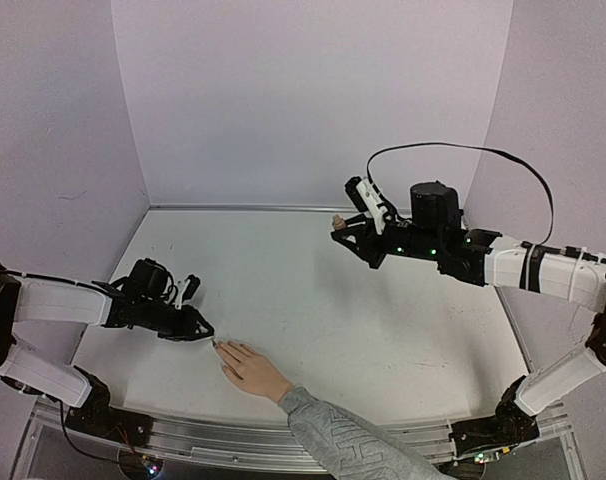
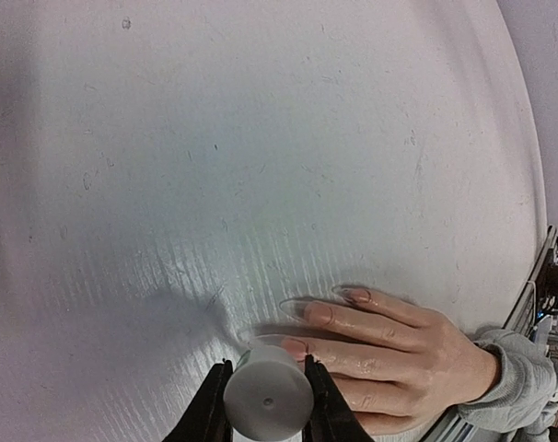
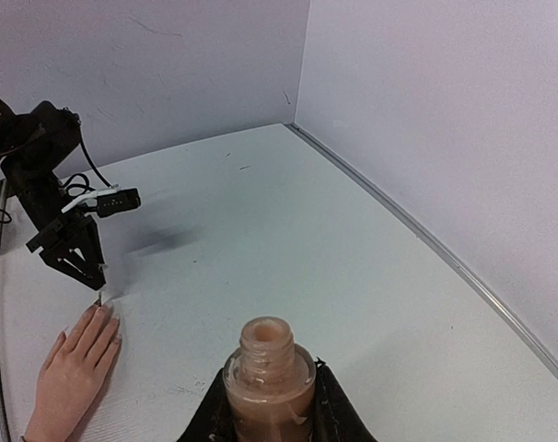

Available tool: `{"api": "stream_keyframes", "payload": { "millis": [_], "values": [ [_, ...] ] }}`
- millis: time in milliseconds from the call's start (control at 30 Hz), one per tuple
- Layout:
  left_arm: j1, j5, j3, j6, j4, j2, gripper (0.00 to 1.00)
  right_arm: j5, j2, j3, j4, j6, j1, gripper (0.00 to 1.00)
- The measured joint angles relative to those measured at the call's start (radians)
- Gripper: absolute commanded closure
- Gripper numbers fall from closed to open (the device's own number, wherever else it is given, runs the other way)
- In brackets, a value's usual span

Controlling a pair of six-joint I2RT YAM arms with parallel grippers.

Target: Paint the nails

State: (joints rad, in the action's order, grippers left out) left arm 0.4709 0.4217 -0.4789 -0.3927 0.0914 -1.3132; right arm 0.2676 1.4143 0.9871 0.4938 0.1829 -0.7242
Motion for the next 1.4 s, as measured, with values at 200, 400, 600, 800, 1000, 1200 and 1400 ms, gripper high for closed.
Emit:
{"api": "stream_keyframes", "payload": {
  "millis": [200,400,600,800,1000,1200,1400],
  "values": [
    [0.0,-0.007,-0.002,0.0,0.001,-0.006,1.0,0.003,0.008,0.0,0.0,0.0,0.0,1.0],
    [0.0,-0.017,-0.011,-0.001,0.003,-0.011,1.0,0.003,0.009,0.0,0.0,0.0,0.0,1.0],
    [0.0,-0.053,-0.011,-0.009,0.004,-0.008,1.0,0.003,0.009,0.0,0.0,0.0,0.0,1.0],
    [0.0,-0.087,-0.008,-0.028,0.006,0.06,1.0,0.003,0.009,0.0,0.0,-0.001,0.0,1.0],
    [0.001,-0.057,0.009,-0.026,0.008,0.14,1.0,0.004,0.009,0.0,0.0,-0.002,0.0,1.0],
    [0.019,-0.032,0.01,-0.025,0.013,0.127,1.0,0.004,0.009,0.0,0.0,-0.002,0.0,1.0],
    [0.028,-0.008,0.01,-0.022,0.012,0.094,1.0,0.003,0.009,0.0,0.0,-0.002,0.0,1.0]
  ]
}}
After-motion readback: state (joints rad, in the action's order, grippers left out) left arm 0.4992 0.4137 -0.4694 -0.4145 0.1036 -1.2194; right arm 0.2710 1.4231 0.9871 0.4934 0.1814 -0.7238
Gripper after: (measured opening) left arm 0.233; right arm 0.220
